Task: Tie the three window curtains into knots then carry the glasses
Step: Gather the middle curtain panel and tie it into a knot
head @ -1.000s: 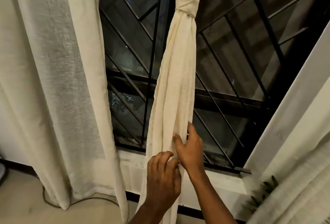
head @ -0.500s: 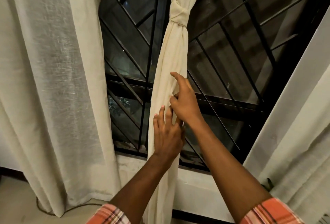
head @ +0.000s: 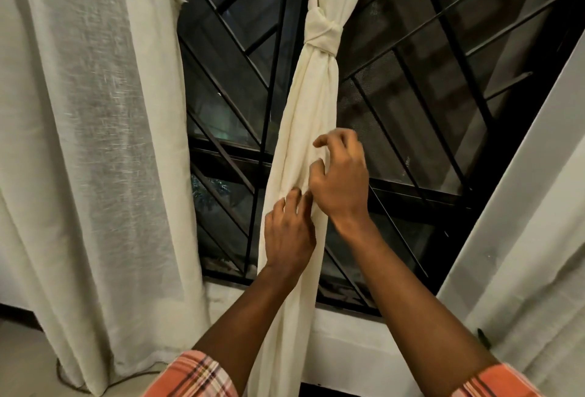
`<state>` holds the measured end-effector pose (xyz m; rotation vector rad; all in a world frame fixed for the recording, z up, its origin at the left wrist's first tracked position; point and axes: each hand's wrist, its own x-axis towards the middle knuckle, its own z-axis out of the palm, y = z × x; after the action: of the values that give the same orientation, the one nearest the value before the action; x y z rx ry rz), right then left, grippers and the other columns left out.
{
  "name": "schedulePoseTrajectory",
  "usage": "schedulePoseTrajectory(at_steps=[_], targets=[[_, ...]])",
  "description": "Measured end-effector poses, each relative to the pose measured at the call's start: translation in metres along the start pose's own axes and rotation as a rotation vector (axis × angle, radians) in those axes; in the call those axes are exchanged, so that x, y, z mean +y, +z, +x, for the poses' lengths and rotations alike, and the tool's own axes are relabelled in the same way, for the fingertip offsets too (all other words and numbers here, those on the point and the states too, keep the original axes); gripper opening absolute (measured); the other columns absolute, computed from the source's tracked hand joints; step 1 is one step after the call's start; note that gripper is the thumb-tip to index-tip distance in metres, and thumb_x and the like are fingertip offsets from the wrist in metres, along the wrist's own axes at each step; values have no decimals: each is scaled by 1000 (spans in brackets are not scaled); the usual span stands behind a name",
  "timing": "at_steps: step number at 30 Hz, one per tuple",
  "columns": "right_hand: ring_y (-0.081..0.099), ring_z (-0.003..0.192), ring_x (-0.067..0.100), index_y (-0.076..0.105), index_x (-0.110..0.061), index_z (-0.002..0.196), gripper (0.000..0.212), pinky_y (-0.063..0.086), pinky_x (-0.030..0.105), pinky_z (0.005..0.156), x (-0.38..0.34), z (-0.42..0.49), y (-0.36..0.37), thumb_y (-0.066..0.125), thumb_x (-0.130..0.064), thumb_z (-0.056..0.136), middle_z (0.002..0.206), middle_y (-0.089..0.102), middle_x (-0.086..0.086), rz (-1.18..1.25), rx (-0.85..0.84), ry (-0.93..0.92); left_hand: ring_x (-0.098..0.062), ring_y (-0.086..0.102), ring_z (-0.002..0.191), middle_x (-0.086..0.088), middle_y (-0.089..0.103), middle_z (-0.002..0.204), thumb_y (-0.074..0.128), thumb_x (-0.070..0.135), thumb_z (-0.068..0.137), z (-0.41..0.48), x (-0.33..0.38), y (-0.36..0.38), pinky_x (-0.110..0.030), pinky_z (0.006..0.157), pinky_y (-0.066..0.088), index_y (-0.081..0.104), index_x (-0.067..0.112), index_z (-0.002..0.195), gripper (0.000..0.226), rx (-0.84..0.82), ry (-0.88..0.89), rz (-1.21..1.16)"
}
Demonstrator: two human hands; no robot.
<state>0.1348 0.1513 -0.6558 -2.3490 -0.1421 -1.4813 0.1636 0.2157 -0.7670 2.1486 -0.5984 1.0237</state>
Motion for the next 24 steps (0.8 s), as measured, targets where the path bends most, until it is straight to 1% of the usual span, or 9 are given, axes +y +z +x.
schedulePoseTrajectory(at_steps=[2,3,8,10,13,15,17,21,24], targets=[[53,106,21,64,-13,106,29,51,31,80,-5,12,3,57,-10,78,118,54,7,-97,86,-135,-29,59,74,-9,60,104,61,5,82,3,0,-1,-37,54,49,42,19,121,46,-47,-8,-16],[53,108,24,64,-13,108,31,50,33,83,-6,18,6,58,-11,78,120,54,9,-156,75,-191,-28,58,73,-10,60,102,61,8,84,3,-1,-1,-37,53,50,45,18,122,43,-85,-15,-3],[50,113,25,60,-14,119,40,48,42,87,-3,48,19,54,-30,82,127,51,7,-452,-159,-216,-24,64,83,-7,58,108,61,19,89,1,-2,-1,-38,65,58,52,15,122,35,-165,-53,30],[51,106,26,61,-13,116,38,48,42,82,-4,52,23,52,-31,84,122,52,8,-504,-157,-193,-22,64,83,-5,56,109,57,20,91,2,-4,-3,-36,67,58,52,16,120,30,-181,-60,15],[52,93,25,61,-13,108,32,47,38,72,-5,49,25,54,-30,81,111,54,9,-500,21,-122,-21,63,79,-2,53,109,51,20,93,1,-11,-3,-30,63,53,51,16,116,23,-209,-89,-2],[52,94,25,57,-15,111,35,47,37,72,-2,46,28,55,-31,79,113,53,9,-465,71,-68,-19,63,74,-2,53,108,49,21,94,-1,-16,-3,-28,61,52,51,16,112,18,-211,-90,-26],[52,94,25,55,-16,112,35,49,38,73,0,44,30,56,-30,79,114,52,9,-427,39,-65,-20,64,76,-2,53,109,49,23,95,-5,-18,-1,-30,64,57,51,16,112,18,-237,-76,-53],[54,84,24,61,-11,101,26,50,41,69,-1,39,36,58,-28,81,103,53,10,-368,-119,-277,-29,65,87,-5,53,117,47,23,96,-8,-17,0,-39,75,57,47,16,120,26,-335,-76,-41],[53,79,24,65,-12,95,23,47,39,66,-1,36,39,59,-28,80,98,54,9,-392,-128,-354,-31,64,90,-6,52,120,46,23,96,-7,-15,-2,-39,79,56,45,15,123,28,-351,-75,-41]])
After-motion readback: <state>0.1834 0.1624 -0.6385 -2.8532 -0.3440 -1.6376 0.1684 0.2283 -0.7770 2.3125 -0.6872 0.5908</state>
